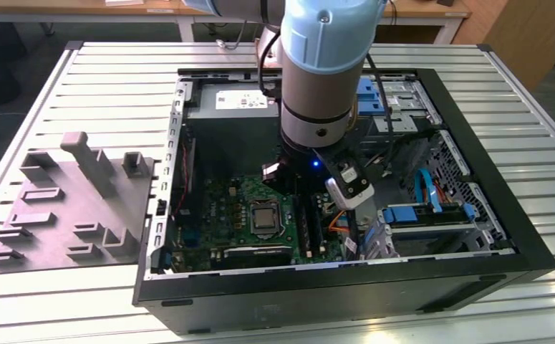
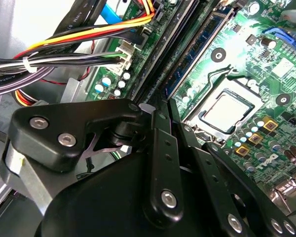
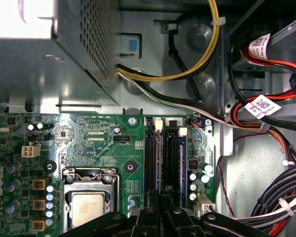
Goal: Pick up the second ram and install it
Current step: 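Insert the second ram into the second slot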
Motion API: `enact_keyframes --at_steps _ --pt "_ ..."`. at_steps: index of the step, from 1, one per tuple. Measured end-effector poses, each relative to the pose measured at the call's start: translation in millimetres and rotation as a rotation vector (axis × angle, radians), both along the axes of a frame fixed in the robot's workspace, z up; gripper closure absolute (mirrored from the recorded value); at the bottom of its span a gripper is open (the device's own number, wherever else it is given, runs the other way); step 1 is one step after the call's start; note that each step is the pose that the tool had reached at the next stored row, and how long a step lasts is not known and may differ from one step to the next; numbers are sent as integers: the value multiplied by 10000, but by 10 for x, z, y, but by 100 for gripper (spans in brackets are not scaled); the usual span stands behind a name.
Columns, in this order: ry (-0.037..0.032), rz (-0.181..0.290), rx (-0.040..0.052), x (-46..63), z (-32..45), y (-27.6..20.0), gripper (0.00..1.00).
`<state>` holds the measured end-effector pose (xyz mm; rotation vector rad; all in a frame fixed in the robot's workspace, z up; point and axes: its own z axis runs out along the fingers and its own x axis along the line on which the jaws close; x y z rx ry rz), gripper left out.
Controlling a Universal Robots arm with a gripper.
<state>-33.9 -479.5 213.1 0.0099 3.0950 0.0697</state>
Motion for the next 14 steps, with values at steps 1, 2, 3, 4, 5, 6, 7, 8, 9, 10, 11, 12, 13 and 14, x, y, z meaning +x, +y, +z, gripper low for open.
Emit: enact_keyframes --at_steps 1,2,3,4,5,6,7,8,9,10,11,12,13,14 --pt "0 0 0 0 0 0 86" --pt "0 0 -1 0 0 0 86" --pt "1 0 -1 0 0 0 86" --pt "0 0 0 0 -1 0 86" --pt "0 0 1 0 -2 0 85" --pt "0 0 1 0 -2 0 85" --pt "0 0 0 0 -2 0 85" --pt "0 0 1 0 -2 0 79" --pt "-1 0 1 0 -2 0 79" --pt "0 0 0 0 -2 0 79" --pt "0 0 0 0 -2 0 79" --pt "0 0 1 0 2 0 79" --pt "0 -1 2 0 14 0 79" --pt "0 0 1 0 37 0 79"
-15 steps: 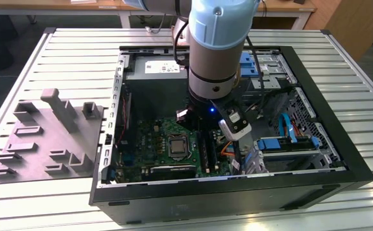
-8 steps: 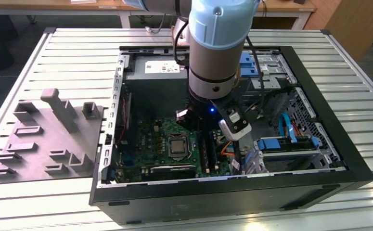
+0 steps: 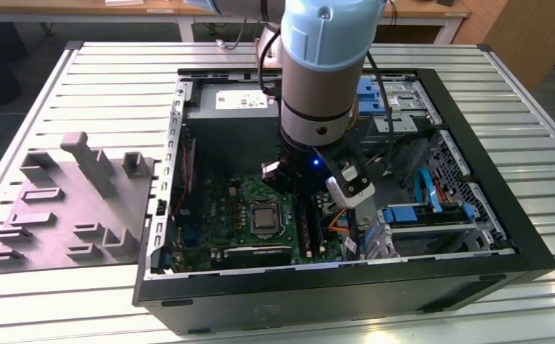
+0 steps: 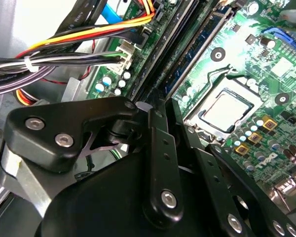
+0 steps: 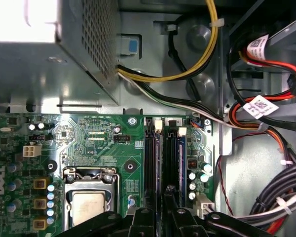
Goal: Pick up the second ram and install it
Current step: 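Insert the second ram into the second slot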
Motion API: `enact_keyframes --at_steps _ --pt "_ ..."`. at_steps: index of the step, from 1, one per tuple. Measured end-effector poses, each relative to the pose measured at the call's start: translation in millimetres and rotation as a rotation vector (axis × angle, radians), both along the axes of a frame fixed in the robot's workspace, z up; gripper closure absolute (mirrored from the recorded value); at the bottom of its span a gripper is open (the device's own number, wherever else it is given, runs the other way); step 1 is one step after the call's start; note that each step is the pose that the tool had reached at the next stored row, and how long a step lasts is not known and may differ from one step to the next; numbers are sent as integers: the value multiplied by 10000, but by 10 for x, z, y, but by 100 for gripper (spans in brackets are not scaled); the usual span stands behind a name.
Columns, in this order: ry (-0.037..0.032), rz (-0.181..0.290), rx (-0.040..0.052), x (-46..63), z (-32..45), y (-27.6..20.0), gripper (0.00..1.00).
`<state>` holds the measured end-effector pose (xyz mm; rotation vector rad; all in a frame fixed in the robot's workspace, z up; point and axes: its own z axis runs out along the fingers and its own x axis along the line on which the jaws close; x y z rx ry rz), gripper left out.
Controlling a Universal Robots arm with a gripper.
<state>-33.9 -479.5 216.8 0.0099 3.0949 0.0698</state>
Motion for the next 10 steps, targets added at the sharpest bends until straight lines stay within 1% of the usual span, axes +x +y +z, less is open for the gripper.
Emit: enact_keyframes --at_steps 8,10 --pt "1 1 -11 0 234 1 79" --pt "0 0 -17 0 270 1 79"
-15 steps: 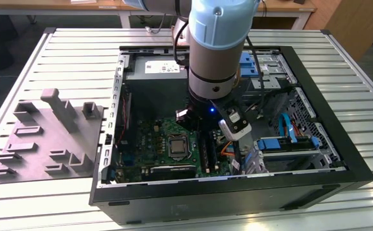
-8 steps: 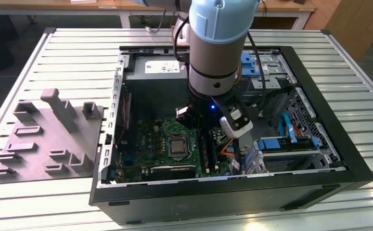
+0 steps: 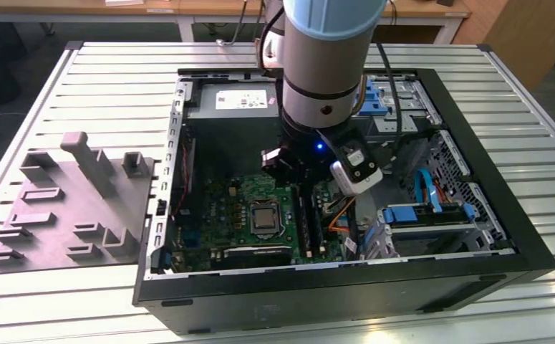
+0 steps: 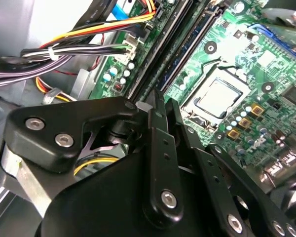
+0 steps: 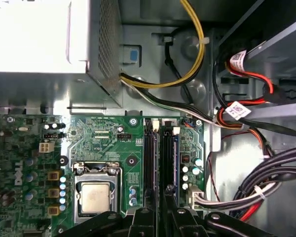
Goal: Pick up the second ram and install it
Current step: 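Insert the second ram into the second slot, then press down the second ram until it locks into place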
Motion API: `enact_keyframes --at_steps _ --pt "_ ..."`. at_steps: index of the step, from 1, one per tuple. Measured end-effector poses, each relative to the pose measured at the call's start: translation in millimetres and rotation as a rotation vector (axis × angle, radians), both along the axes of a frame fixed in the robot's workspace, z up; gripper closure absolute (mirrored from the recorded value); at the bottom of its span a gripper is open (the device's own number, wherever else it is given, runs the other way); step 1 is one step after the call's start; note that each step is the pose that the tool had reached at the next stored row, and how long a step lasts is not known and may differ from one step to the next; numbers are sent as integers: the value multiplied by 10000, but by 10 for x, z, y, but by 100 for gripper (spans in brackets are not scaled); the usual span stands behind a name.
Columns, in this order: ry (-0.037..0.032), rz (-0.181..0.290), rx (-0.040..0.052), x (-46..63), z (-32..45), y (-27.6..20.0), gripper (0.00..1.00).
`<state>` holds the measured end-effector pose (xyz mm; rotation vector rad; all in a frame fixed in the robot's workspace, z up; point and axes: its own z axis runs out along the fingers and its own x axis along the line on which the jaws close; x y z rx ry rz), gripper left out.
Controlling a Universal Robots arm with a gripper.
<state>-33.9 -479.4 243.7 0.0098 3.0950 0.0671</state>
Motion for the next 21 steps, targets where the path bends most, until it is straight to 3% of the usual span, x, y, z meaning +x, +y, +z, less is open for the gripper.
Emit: enact_keyframes --at_steps 12,14,16,21 --pt "0 0 -43 0 17 -7 79" --pt "0 0 -43 0 17 -8 80" --pt "0 0 -43 0 17 -8 89" --pt "0 0 -43 0 17 -11 89"
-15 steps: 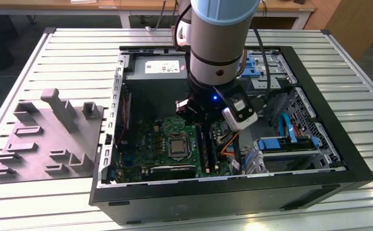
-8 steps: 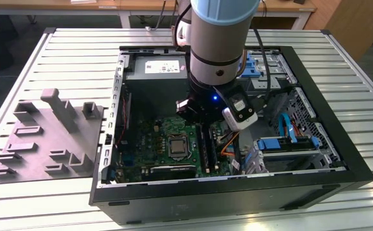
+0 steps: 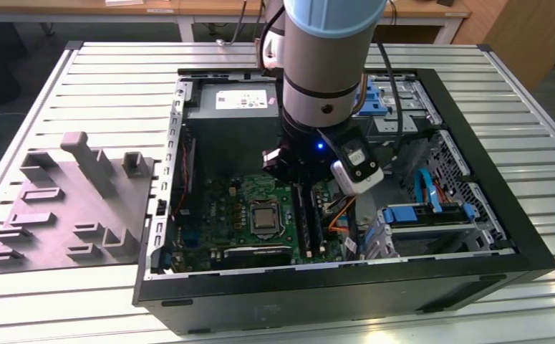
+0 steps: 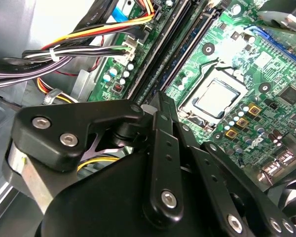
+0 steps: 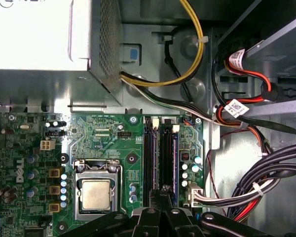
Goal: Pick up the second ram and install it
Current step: 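Press down the second ram until it locks into place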
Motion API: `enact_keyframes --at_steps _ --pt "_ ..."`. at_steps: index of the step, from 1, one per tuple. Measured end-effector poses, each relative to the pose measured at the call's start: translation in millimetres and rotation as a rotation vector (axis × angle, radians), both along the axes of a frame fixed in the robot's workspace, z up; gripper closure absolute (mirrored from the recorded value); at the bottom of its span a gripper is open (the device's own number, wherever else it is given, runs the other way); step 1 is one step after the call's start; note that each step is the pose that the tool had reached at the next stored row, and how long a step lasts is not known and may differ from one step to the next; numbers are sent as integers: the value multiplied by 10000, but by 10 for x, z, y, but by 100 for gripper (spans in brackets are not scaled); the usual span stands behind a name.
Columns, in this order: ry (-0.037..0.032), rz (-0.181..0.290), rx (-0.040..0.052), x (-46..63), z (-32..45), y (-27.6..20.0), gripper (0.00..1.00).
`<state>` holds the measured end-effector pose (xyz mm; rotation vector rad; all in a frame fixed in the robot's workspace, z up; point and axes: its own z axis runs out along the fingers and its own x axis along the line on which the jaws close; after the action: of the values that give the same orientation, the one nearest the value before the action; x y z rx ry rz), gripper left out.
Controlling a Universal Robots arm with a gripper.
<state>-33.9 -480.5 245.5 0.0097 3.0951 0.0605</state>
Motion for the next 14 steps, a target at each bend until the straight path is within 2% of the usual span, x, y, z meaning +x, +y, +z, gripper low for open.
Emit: enact_keyframes --at_steps 7,14 --pt "0 1 0 1 0 8 89" --pt "0 -1 16 0 -6 72 89"
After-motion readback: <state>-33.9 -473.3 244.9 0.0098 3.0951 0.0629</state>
